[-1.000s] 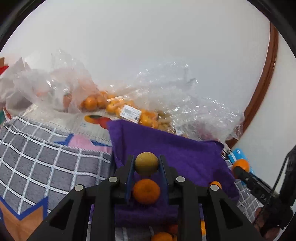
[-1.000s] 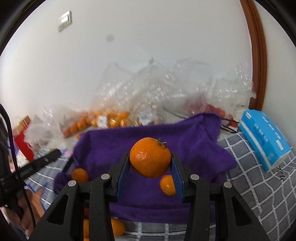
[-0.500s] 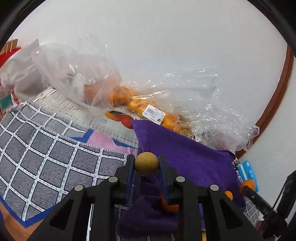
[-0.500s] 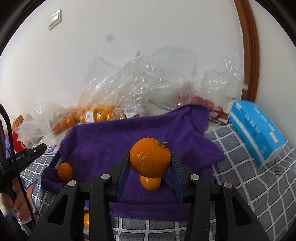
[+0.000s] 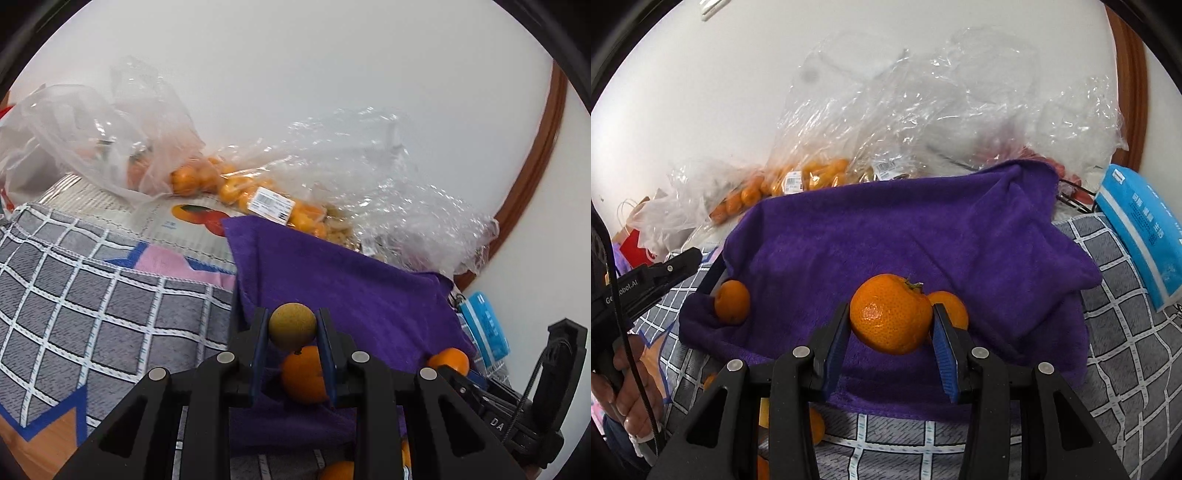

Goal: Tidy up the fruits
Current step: 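Carry the large orange and yellow fruit down onto the purple towel, then open the right tool to drop the orange while the left tool releases the yellow fruit, then move back to the bedspread and grasp an orange with the right tool, then grasp another orange with the left tool while the right tool holds its orange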

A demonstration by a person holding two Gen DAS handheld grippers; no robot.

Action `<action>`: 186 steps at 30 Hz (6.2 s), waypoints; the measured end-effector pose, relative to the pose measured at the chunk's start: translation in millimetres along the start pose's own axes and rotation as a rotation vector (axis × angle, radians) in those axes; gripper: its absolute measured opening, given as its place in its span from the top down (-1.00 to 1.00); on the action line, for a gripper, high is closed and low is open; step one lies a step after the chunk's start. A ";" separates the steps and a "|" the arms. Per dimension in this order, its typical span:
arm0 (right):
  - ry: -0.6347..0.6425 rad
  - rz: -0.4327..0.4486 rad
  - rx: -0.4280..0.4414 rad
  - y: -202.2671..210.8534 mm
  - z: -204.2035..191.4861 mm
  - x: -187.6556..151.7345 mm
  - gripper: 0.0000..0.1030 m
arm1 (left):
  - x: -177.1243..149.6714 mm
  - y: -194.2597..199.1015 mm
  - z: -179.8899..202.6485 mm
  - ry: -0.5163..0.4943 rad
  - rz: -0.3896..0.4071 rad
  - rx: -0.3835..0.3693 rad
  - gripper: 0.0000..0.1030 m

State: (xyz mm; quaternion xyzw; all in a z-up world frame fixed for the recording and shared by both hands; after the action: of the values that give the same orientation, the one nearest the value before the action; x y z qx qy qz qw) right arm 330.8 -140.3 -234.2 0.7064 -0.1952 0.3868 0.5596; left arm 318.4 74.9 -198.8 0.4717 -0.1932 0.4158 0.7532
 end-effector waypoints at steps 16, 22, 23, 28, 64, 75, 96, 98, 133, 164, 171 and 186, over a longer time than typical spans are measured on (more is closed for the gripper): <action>0.056 -0.032 0.012 -2.9 -12.0 -3.9 0.15 | -40.0 -12.2 52.6 -0.162 -0.127 -0.128 0.53; 0.067 -0.036 0.006 -3.1 -12.9 -4.3 0.15 | -46.9 -15.8 52.0 -0.174 -0.161 -0.124 0.53; 0.069 -0.037 0.005 -3.1 -12.9 -4.3 0.15 | -47.3 -16.3 51.5 -0.174 -0.162 -0.120 0.53; 0.058 -0.035 0.010 -1.7 -10.1 -3.5 0.14 | -48.0 -20.7 48.4 -0.160 -0.179 -0.110 0.53; -0.020 0.228 -0.139 43.2 14.7 27.1 -0.12 | -31.2 -0.2 51.7 -0.178 -0.090 -0.101 0.30; 0.023 0.121 -0.119 52.4 -11.6 15.4 -0.12 | -24.1 52.1 43.0 -0.285 -0.074 0.008 0.28; -0.086 -0.077 0.028 56.7 -87.0 -86.2 -0.12 | -82.3 82.7 -78.3 -0.131 -0.229 0.117 0.22; -0.077 -0.082 0.046 56.4 -94.5 -88.6 -0.12 | -84.3 82.7 -77.0 -0.139 -0.220 0.118 0.19; -0.092 -0.097 -0.218 58.5 -16.1 -101.2 0.20 | -88.3 77.8 -63.7 -0.196 -0.233 0.076 -0.17; -0.002 0.003 -0.213 74.5 -14.0 -87.1 0.20 | -103.7 41.9 15.6 -0.271 -0.321 0.031 0.06; -0.055 -0.009 -0.156 71.3 -8.7 -90.8 0.20 | -100.8 20.2 25.1 -0.243 -0.324 0.028 0.13; -0.092 -0.005 -0.115 72.1 -6.3 -91.6 0.20 | -98.3 26.4 4.6 -0.290 -0.251 0.087 0.43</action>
State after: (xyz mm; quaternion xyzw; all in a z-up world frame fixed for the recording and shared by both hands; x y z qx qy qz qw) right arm 220.4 -170.3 -257.7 0.6908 -0.2407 0.3407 0.5906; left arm 240.6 32.8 -249.2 0.5791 -0.2214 0.2543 0.7423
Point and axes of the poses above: each gripper's, at about its wrist camera, not at the fingertips, and y roughly against the way its jaws point, z to its right, x to its top, the point moved 9 cm from there along -y, roughly the way its jaws point, and after that the axes turned 6 degrees about y, right-handed, at the moved point
